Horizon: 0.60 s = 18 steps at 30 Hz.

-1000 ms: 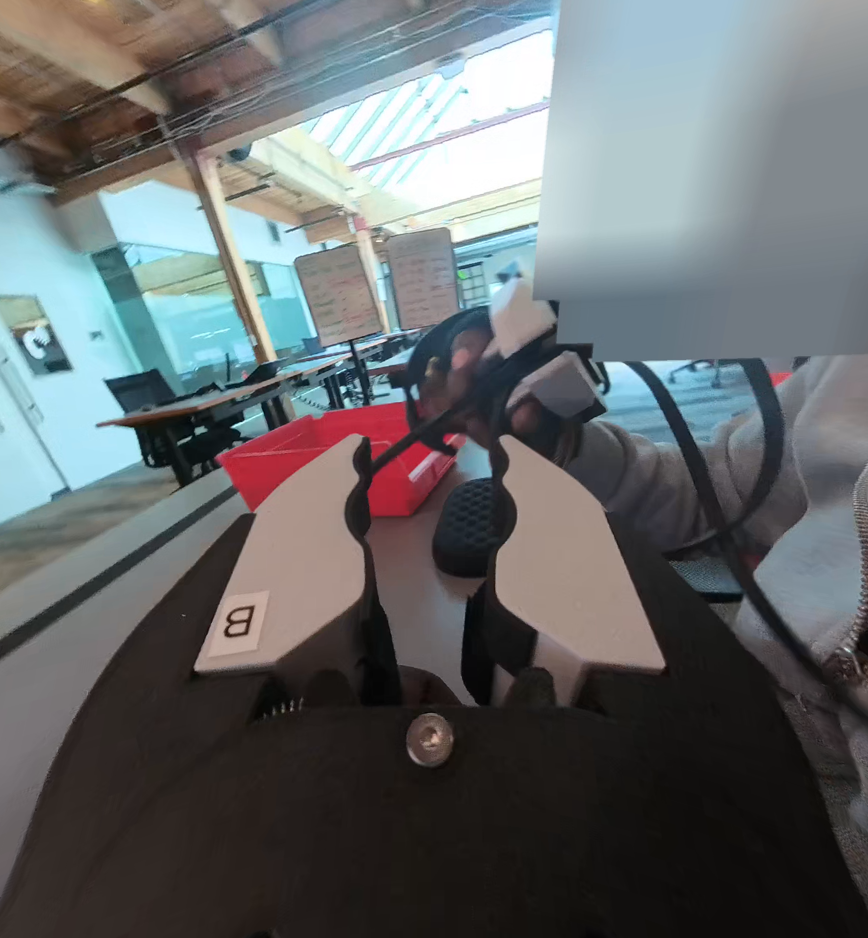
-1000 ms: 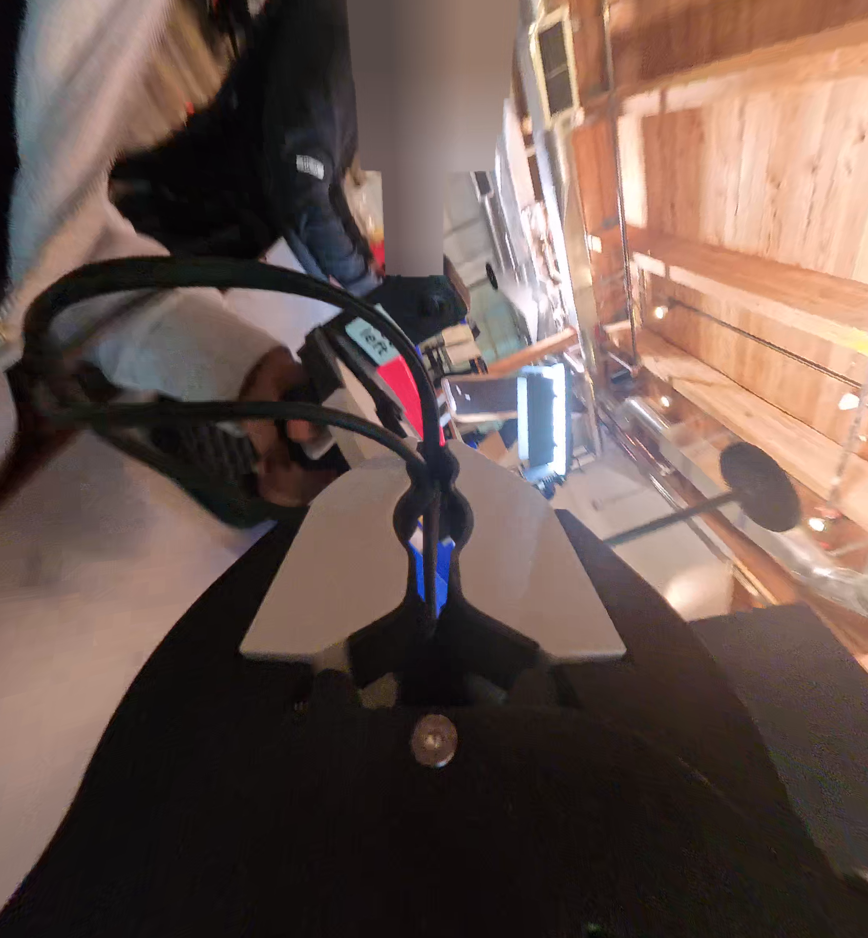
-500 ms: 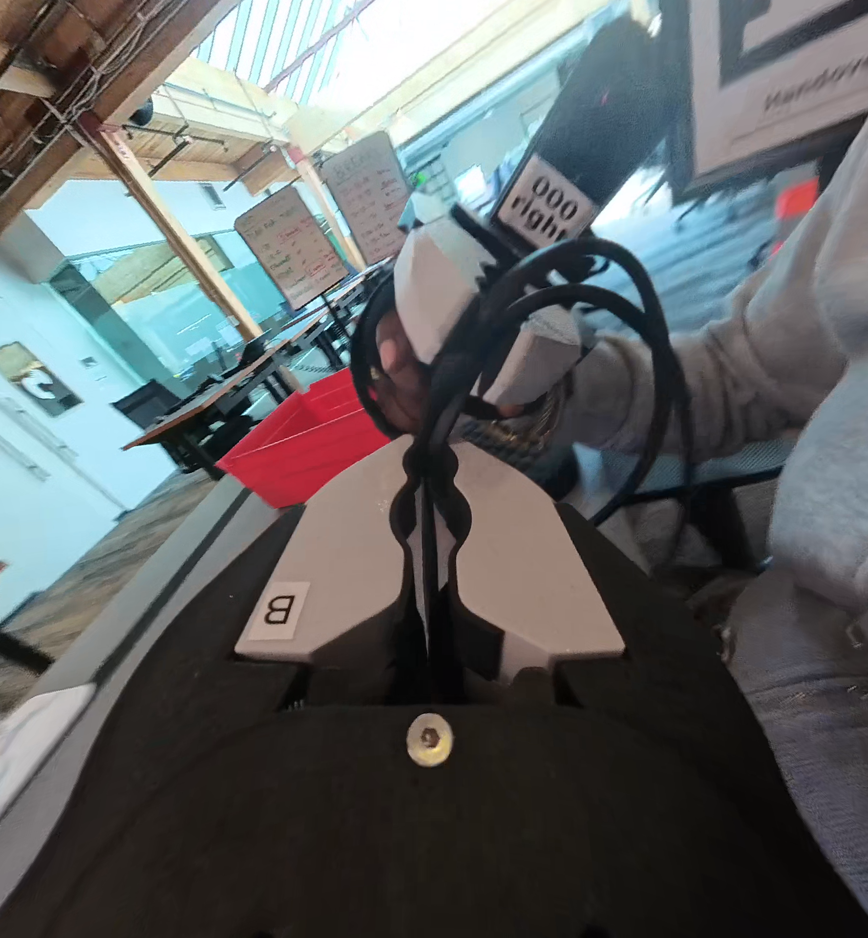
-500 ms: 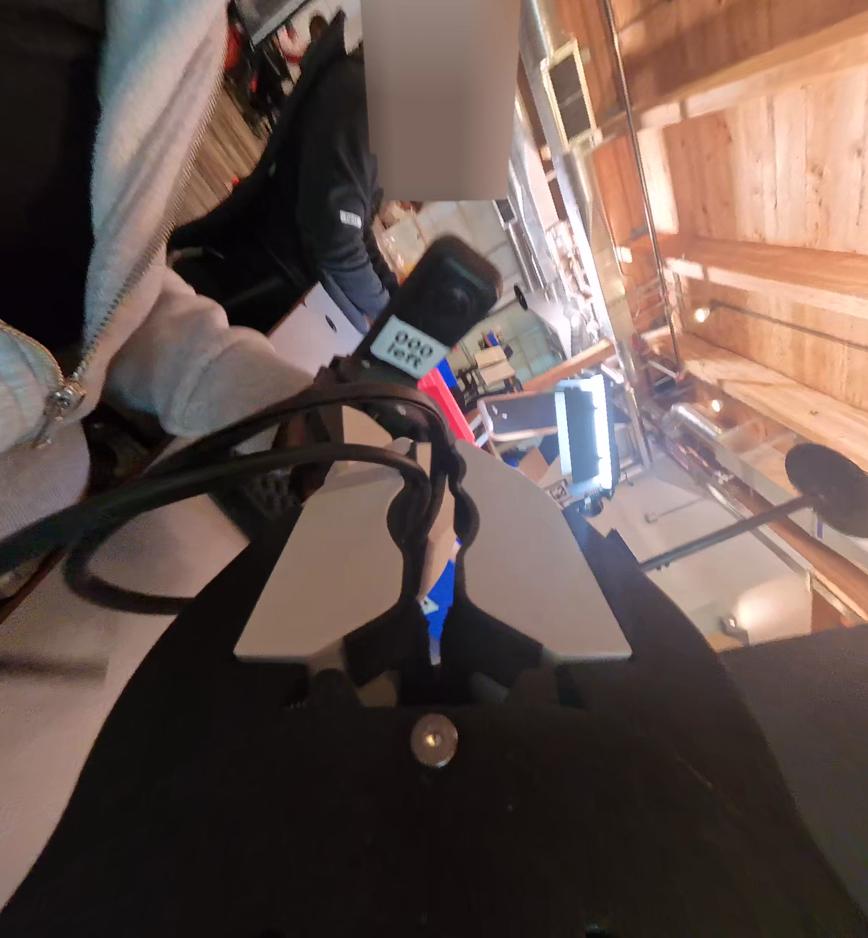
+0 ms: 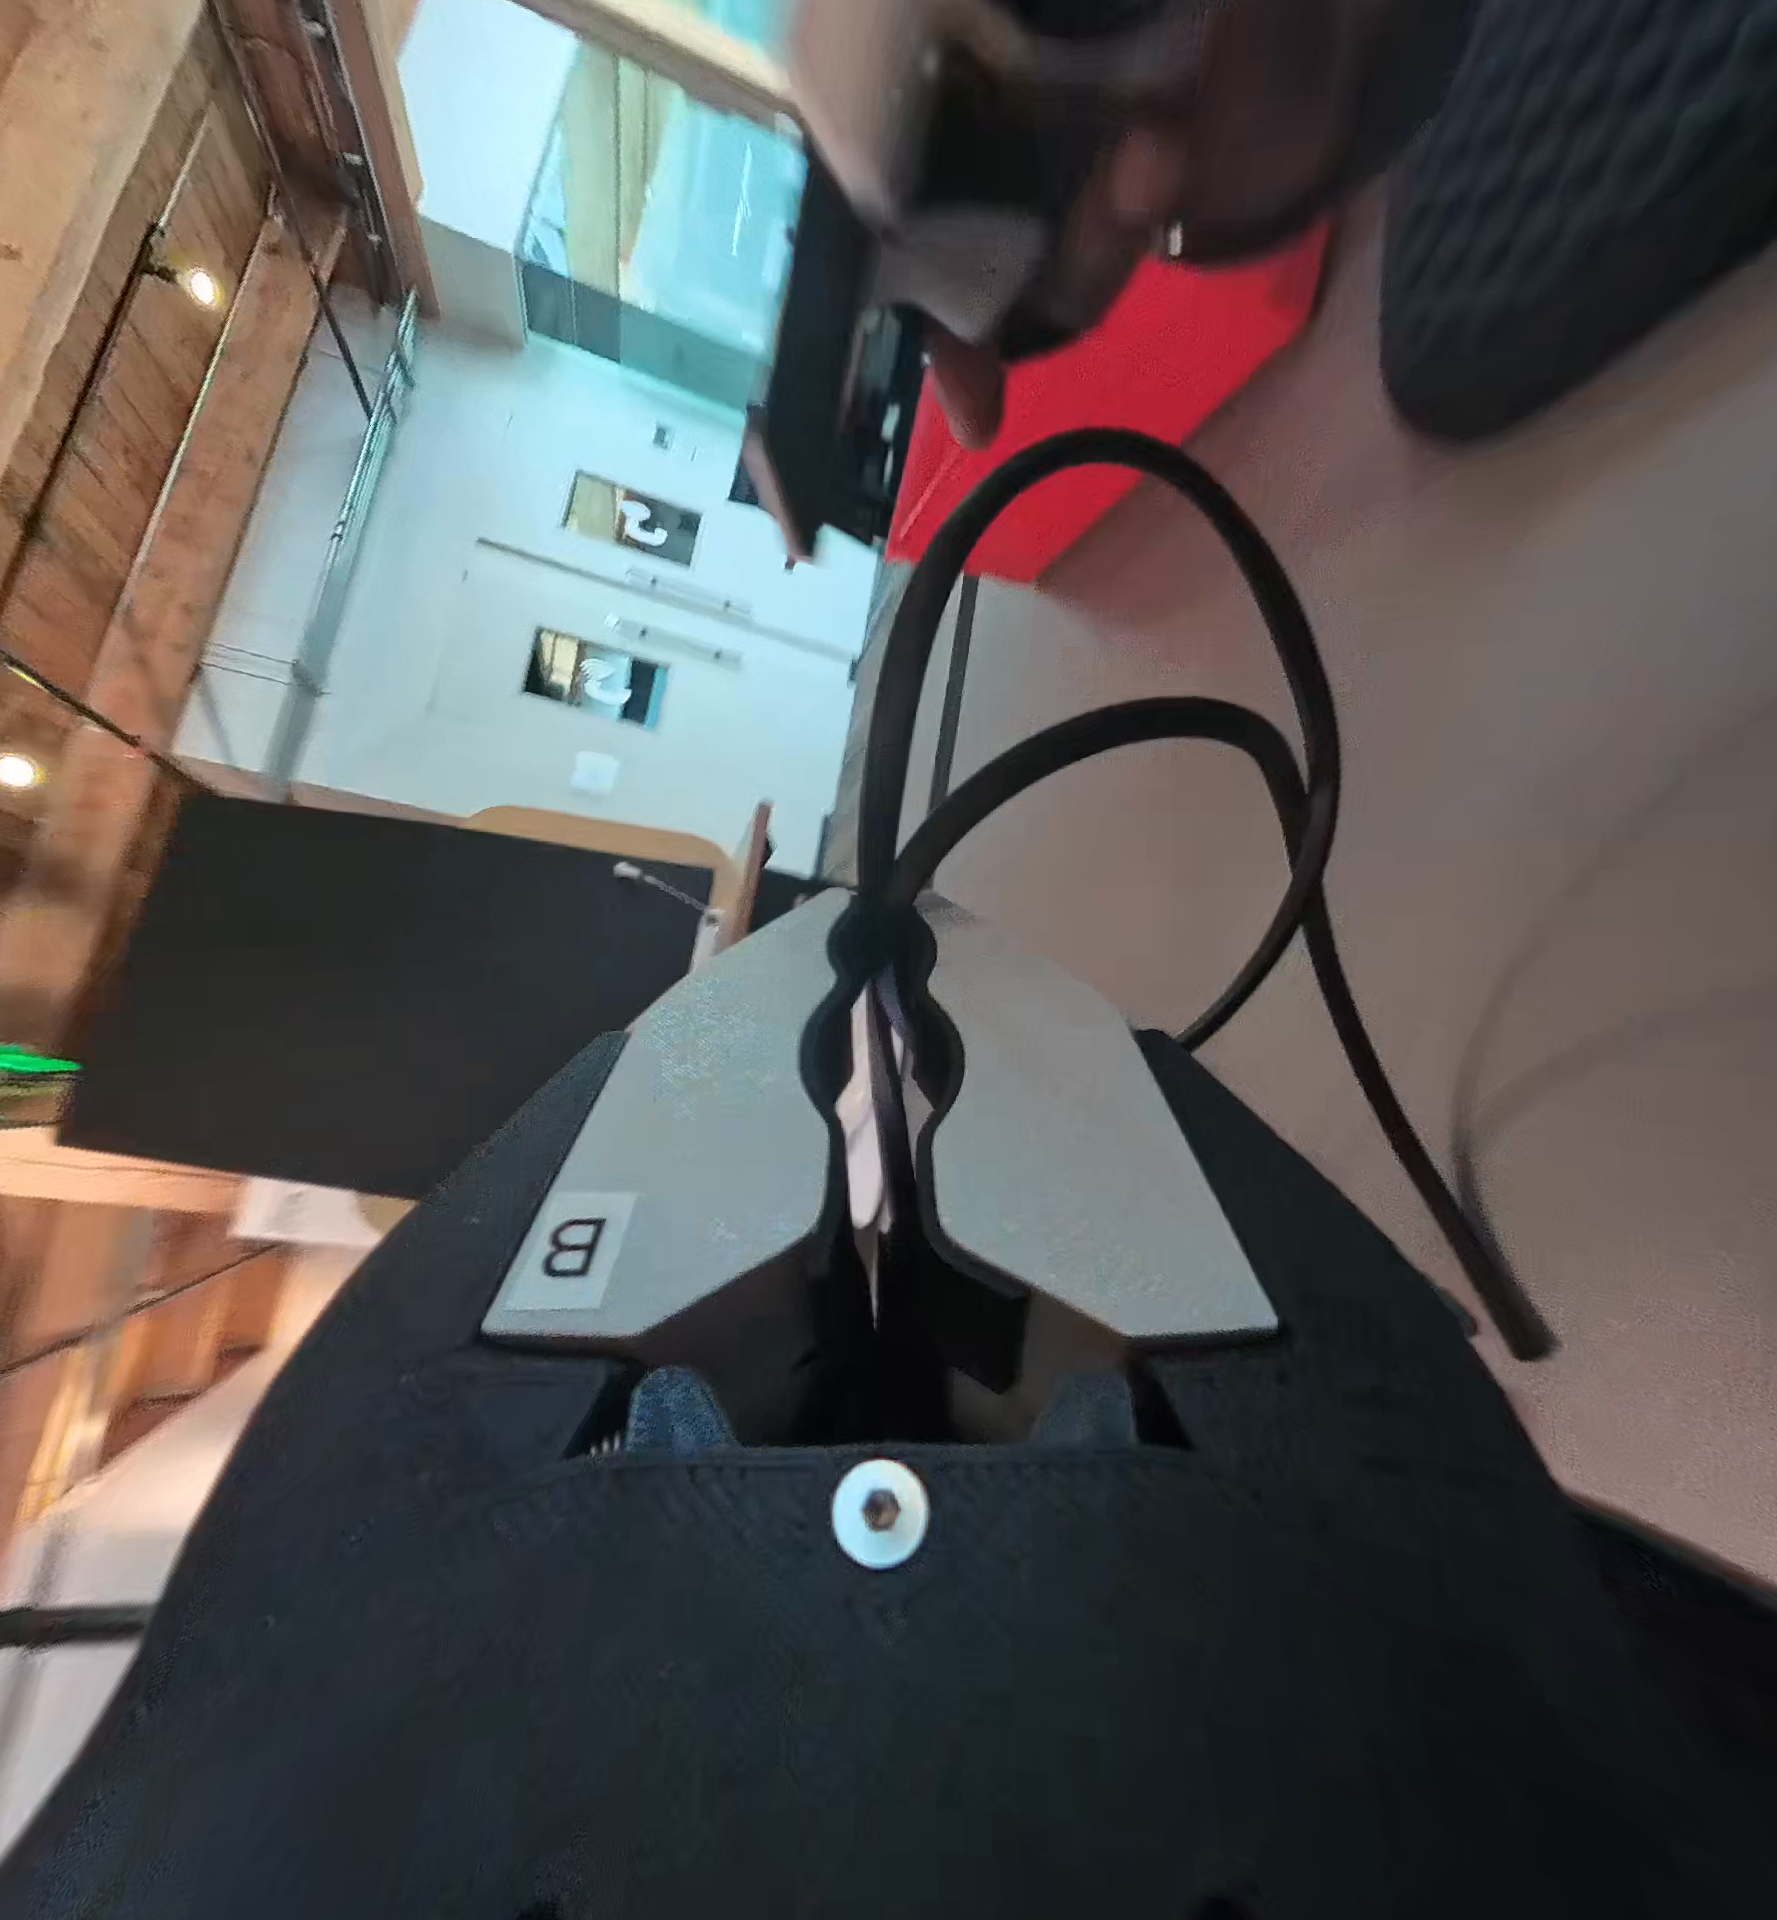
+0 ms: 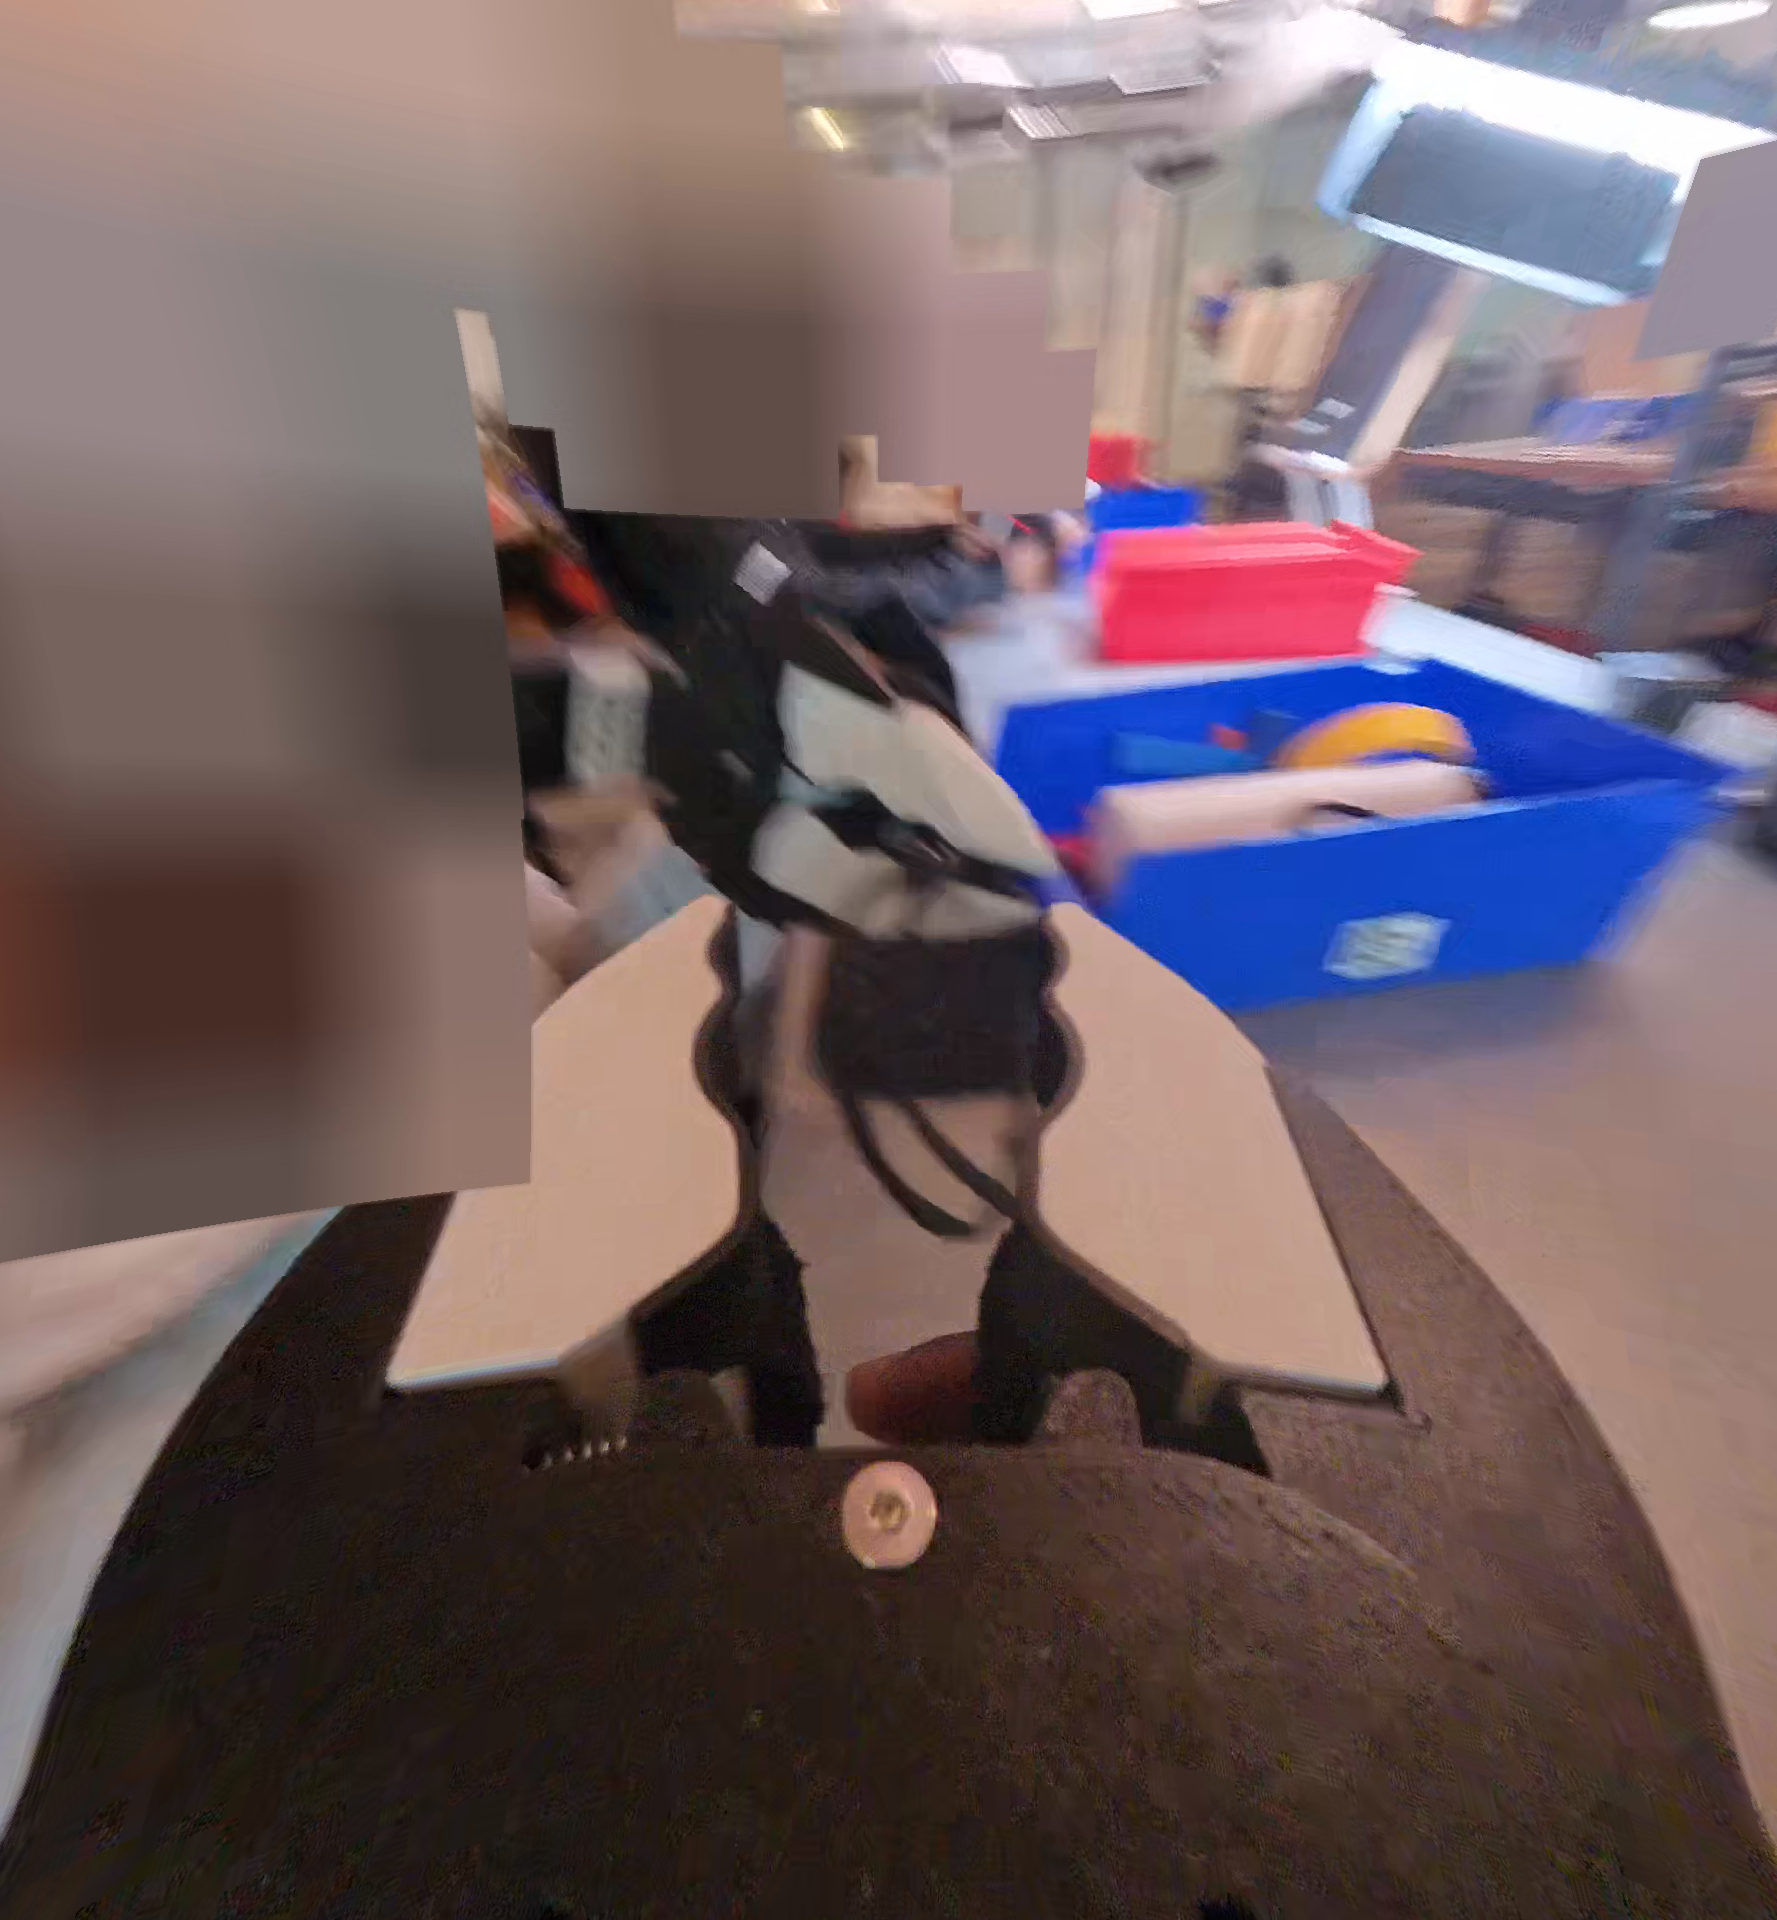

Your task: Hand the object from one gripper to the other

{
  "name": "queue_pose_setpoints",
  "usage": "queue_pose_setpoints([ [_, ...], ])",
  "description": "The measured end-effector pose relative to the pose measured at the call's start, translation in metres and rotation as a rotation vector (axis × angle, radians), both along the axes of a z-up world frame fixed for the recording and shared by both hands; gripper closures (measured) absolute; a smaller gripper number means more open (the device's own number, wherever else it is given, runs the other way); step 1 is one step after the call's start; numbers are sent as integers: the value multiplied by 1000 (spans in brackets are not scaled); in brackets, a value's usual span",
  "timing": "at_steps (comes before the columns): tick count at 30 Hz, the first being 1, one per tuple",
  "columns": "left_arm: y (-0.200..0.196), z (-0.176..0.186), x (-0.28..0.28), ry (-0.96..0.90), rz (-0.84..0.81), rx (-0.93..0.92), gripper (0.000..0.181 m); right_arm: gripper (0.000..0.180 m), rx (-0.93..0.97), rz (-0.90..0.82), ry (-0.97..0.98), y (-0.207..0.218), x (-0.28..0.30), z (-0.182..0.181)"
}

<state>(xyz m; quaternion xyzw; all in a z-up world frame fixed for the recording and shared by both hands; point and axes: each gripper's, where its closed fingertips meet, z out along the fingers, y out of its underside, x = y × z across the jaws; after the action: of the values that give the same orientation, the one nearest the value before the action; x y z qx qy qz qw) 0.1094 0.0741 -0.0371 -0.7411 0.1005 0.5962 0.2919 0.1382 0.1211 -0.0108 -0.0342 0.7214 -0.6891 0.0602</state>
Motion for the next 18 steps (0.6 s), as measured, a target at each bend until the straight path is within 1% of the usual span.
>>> queue_pose_setpoints([
  [1,1,-2,-2,27,28,-52,175,119,-46,68,-97,0,10,10],
  [2,3,-5,-4,45,50,-95,175,114,-45,82,-143,-2,14,12],
  [3,5,-9,-6,52,66,-129,175,112,10,50,-142,-7,14,6],
  [5,11,-15,-8,52,78,-164,175,112,193,-62,-62,-17,10,-21],
  [6,15,-17,-7,48,77,-173,175,117,273,-119,-8,-21,8,-33],
  [7,18,-20,-7,44,73,-179,175,125,330,-167,42,-24,6,-42],
  [11,24,-24,-3,5,58,-153,175,171,432,-255,149,-31,1,-57],
  [12,25,-25,-2,-11,46,-122,174,174,442,-265,182,-30,-1,-59],
  [14,25,-18,-1,-42,13,8,172,175,409,-269,222,-30,-2,-53],
  [16,20,-11,-1,-102,0,173,159,175,330,-253,248,-31,0,-42],
  [18,8,-6,-5,-152,20,332,158,175,235,-229,249,-30,2,-28],
])
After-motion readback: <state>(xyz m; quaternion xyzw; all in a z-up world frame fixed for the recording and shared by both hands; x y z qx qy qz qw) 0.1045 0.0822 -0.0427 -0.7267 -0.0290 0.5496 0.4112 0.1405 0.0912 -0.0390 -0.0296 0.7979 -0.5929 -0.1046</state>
